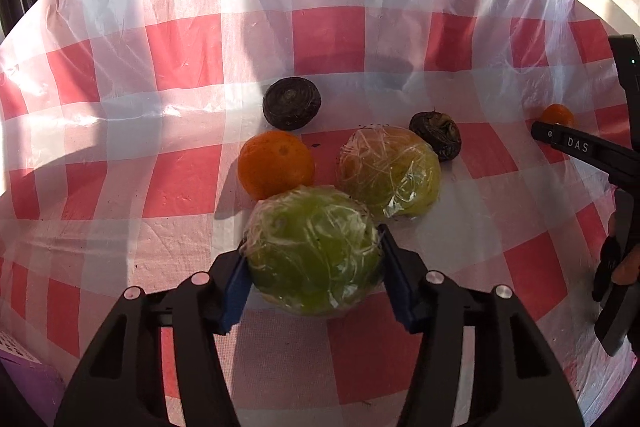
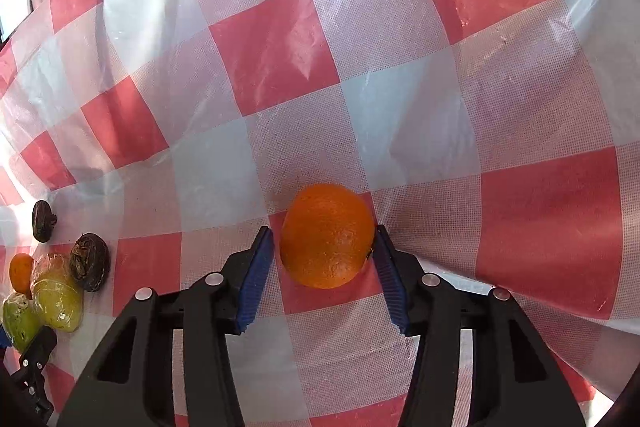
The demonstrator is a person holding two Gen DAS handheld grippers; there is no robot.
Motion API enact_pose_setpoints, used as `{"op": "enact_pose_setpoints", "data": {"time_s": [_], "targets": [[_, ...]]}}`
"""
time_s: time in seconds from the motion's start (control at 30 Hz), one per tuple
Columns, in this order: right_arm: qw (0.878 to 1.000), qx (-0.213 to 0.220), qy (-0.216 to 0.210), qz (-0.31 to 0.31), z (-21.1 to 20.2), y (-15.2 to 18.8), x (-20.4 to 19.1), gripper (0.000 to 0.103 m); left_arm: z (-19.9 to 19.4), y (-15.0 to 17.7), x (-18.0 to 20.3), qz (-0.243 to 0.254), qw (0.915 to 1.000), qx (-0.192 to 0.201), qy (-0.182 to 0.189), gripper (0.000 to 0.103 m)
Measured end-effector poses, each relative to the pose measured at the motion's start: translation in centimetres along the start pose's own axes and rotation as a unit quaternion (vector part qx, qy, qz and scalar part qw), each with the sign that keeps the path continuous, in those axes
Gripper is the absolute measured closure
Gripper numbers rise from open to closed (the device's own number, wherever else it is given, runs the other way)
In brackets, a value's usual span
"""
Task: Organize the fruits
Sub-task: 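Grasp another orange with the right tool while the left tool grasps the wrapped green guava, then lift the green guava and orange and carry both over the white box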
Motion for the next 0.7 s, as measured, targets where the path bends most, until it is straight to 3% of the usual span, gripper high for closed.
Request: {"op": "enact_pose_setpoints", "data": {"time_s": [0.2, 0.5, 0.7], "targets": [[1.000, -0.004, -0.015, 0.016, -2.9, 3.2, -0.1, 0.064, -4.4, 3.8, -0.6, -0.007, 0.9997, -0.010, 0.019, 0.046], [0.997, -0.032, -0.065, 0.006, -10.3, 11.3, -2.9, 0.064, -10.9, 11.8, -0.5, 0.040, 0.9969, -0.038, 0.055, 0.046], [0.995, -0.064, -0.075, -0.017, -13.8, 15.5, -5.0, 0.064, -12.8, 13.5, -1.4, 0.043, 0.9956, -0.044, 0.070, 0.046]]}}
Point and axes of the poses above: each gripper's, at about its wrist camera, not at the fingertips, and z roughly the way its jaws point, x to its right, y to its underside, the point moved 4 cm from there along z, roughly the way its jaws point, and after that the axes turned 9 degrees about -y, right-handed, at the moved point
